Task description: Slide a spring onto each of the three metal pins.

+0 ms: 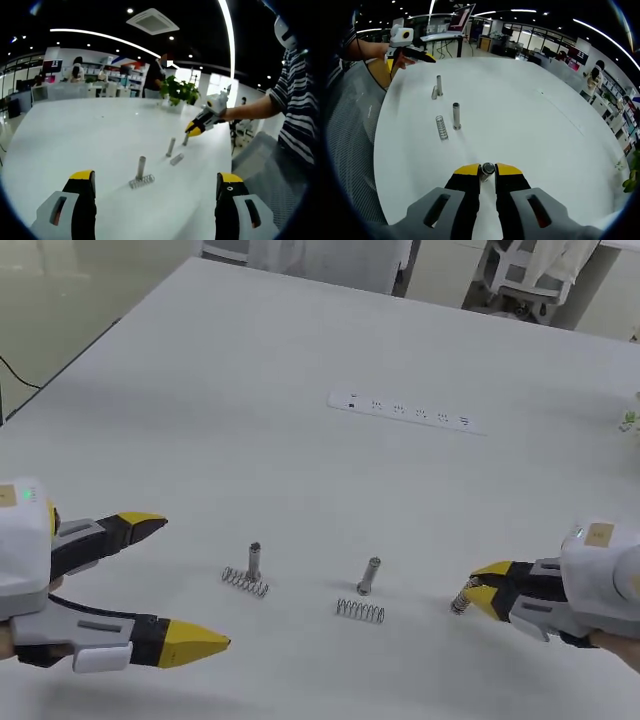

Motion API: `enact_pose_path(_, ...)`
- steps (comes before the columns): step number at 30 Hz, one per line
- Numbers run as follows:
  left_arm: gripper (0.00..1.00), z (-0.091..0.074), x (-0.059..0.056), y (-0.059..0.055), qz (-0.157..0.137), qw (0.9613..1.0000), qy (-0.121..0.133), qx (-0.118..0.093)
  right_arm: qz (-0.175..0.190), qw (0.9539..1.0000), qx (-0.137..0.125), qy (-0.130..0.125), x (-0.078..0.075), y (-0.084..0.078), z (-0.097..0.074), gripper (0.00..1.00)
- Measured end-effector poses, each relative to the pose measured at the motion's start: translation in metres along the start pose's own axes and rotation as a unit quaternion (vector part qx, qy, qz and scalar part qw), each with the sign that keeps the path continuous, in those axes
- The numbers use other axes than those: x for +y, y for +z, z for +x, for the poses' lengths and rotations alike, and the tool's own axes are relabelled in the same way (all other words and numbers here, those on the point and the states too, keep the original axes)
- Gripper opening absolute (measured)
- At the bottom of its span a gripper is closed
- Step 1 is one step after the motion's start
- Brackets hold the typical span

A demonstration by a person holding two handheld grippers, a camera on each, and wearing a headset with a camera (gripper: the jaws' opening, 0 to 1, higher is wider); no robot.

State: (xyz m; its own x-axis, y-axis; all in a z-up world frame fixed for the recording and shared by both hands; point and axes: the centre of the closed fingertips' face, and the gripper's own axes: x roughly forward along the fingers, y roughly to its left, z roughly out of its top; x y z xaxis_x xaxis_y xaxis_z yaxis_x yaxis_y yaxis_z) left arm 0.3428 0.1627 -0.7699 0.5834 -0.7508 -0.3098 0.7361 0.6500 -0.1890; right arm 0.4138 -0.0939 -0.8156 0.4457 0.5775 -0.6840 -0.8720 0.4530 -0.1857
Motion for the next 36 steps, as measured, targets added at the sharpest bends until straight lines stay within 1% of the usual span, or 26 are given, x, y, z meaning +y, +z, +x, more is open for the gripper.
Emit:
enact_pose_path(4, 0.98, 0.0, 0.0, 0.0, 0.0, 1.0, 0.0, 0.0, 0.0, 1.0, 0.001, 0.002, 0.001, 0.0, -0.001, 0.09)
enact_pose_path(8, 0.98, 0.001, -0.001, 0.001, 0.0, 1.0, -0.001, -0.001, 0.0, 1.0, -0.006, 0.004, 0.003, 0.006, -0.002, 0.11)
enact_pose_path(10, 0.98, 0.001, -0.001, 0.001, 0.0, 1.0, -0.002, 0.0, -0.006, 1.0, -0.007, 0.001, 0.002, 0.007, -0.003, 0.1)
enact_pose_path(14, 0.98, 0.001, 0.0, 0.002, 0.001, 1.0, -0.002, -0.001, -0.004, 0.9999, -0.01, 0.001, 0.0, 0.009, -0.004, 0.1)
enact_pose_path(23, 0.98, 0.002, 0.001, 0.002, 0.001, 1.0, -0.002, 0.0, 0.003, 0.9998, -0.019, 0.002, 0.003, 0.014, -0.012, 0.09)
enact_pose_path(30, 0.98, 0.002, 0.0, 0.003, 0.001, 1.0, -0.003, 0.0, 0.006, 0.9995, -0.032, 0.004, 0.008, 0.023, -0.02, 0.09)
enact_pose_path(36, 0.98, 0.003, 0.0, 0.003, 0.002, 1.0, -0.004, 0.0, 0.001, 0.9991, -0.04, 0.012, 0.016, 0.03, -0.021, 0.09)
